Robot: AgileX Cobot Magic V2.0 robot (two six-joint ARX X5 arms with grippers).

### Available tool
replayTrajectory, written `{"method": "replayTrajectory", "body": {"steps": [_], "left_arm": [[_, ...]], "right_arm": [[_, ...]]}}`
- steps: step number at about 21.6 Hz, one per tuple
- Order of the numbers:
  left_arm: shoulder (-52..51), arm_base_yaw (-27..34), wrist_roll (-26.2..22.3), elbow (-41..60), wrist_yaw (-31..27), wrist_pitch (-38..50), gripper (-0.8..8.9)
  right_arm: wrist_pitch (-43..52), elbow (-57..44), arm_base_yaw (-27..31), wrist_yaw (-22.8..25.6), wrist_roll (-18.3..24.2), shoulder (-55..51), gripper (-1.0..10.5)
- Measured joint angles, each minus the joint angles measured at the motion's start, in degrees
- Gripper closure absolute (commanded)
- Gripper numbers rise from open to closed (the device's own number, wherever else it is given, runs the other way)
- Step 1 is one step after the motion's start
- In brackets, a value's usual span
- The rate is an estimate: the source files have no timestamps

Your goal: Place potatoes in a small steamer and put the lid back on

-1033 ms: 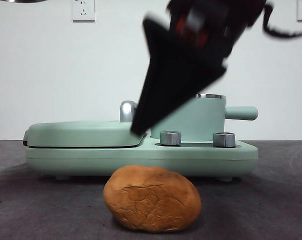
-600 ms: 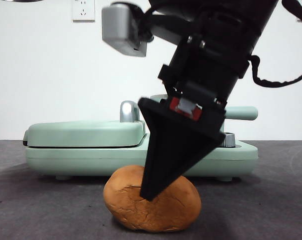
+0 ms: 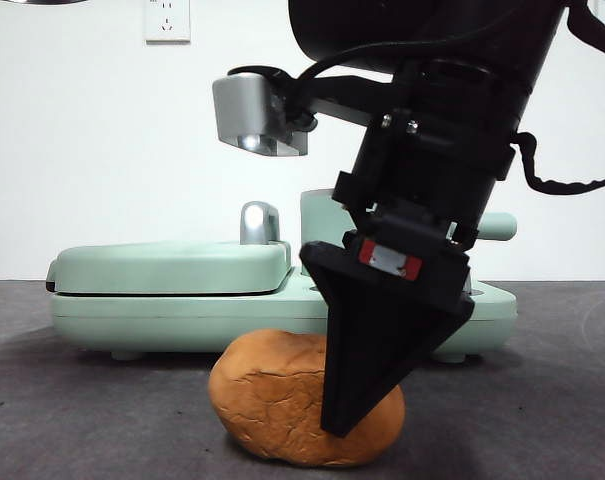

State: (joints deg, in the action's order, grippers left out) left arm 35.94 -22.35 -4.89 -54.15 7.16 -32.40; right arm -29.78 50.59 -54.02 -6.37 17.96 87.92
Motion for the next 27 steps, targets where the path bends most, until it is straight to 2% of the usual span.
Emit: {"method": "replayTrajectory", "body": {"steps": [5, 8, 11, 15, 18, 27], "left_arm": [[0.00, 0.00, -0.02, 0.00, 0.00, 0.00, 7.98], [0.00, 0.00, -0.02, 0.00, 0.00, -0.02, 7.98], [0.00, 0.00, -0.02, 0.00, 0.00, 0.00, 7.98], [0.00, 0.00, -0.02, 0.00, 0.00, 0.00, 7.99], [0.00, 0.00, -0.02, 0.00, 0.00, 0.00, 7.99], [0.00, 0.00, -0.02, 0.00, 0.00, 0.02, 7.99]], "right_arm": [[-0.28, 0.00, 0.00, 0.02, -3.52, -0.50, 6.9], [-3.80, 0.00, 0.02, 0.00, -6.84, -5.51, 6.9], [-13.27, 1.75, 0.39, 0.00, -11.96, -12.39, 6.9], [-30.71, 13.27, 2.19, 0.44, -18.38, -17.57, 6.9], [-39.95, 25.31, 4.92, 0.46, -19.50, -16.85, 6.9], [-40.50, 44.70, 15.54, 1.79, -16.70, -7.63, 6.9]]}}
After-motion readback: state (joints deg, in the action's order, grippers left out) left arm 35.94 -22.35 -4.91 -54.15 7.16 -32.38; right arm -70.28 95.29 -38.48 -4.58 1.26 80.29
